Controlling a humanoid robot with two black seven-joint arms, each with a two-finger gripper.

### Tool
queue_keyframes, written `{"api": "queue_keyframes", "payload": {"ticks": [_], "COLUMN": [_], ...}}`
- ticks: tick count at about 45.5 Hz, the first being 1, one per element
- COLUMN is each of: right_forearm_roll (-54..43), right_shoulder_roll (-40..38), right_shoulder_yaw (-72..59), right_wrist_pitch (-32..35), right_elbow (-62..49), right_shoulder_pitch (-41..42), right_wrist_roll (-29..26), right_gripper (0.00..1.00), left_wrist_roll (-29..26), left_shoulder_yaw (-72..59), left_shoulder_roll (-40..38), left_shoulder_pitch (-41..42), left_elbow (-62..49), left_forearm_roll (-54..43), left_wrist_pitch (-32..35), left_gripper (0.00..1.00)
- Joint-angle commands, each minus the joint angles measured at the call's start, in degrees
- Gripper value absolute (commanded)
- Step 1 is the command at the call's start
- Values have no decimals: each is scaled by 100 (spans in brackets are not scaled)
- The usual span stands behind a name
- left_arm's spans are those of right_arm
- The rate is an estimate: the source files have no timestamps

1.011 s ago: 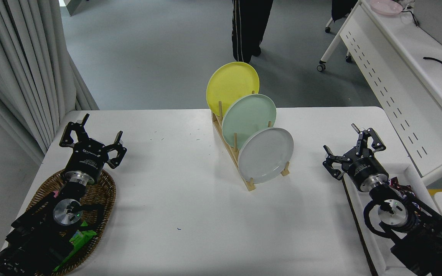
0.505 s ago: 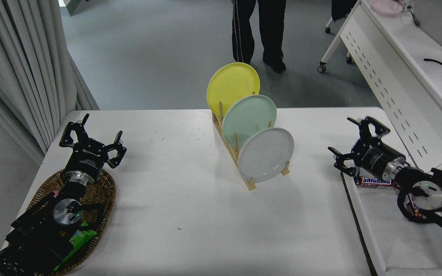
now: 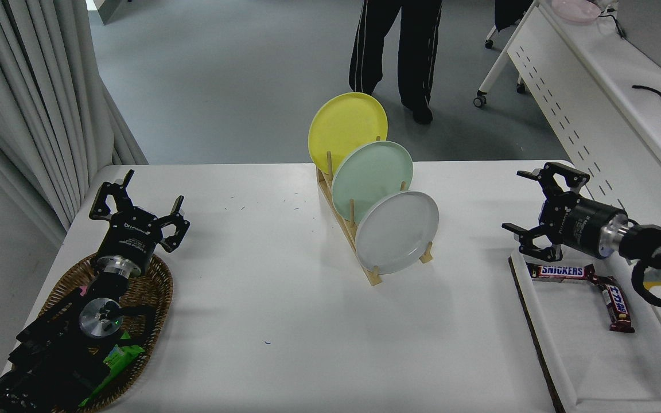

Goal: Place the plate on the table

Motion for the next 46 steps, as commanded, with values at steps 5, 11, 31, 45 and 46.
{"api": "queue_keyframes", "payload": {"ticks": [5, 11, 31, 45, 46], "right_forearm_roll": [-386, -712, -300, 219, 219], "right_shoulder_roll": [624, 905, 1617, 1934, 1943], "right_shoulder_yaw": [8, 193, 465, 518, 536], "right_wrist_pitch": [-608, -889, -1838, -1909, -1918], "right_elbow": [45, 45, -60, -227, -236], "right_shoulder_pitch": [475, 475, 528, 502, 493], "right_wrist_roll": [-292, -301, -723, -1127, -1127], "right_gripper": [100, 100, 100, 100, 100], "left_wrist_roll": [0, 0, 0, 0, 0], "left_shoulder_yaw": [0, 0, 0, 0, 0], "left_shoulder_roll": [0, 0, 0, 0, 0], "left_shoulder_pitch": [0, 0, 0, 0, 0], "left_elbow": [0, 0, 0, 0, 0], "left_forearm_roll": [0, 0, 0, 0, 0], "left_wrist_pitch": [1, 1, 1, 1, 1], "left_gripper": [100, 100, 100, 100, 100]}}
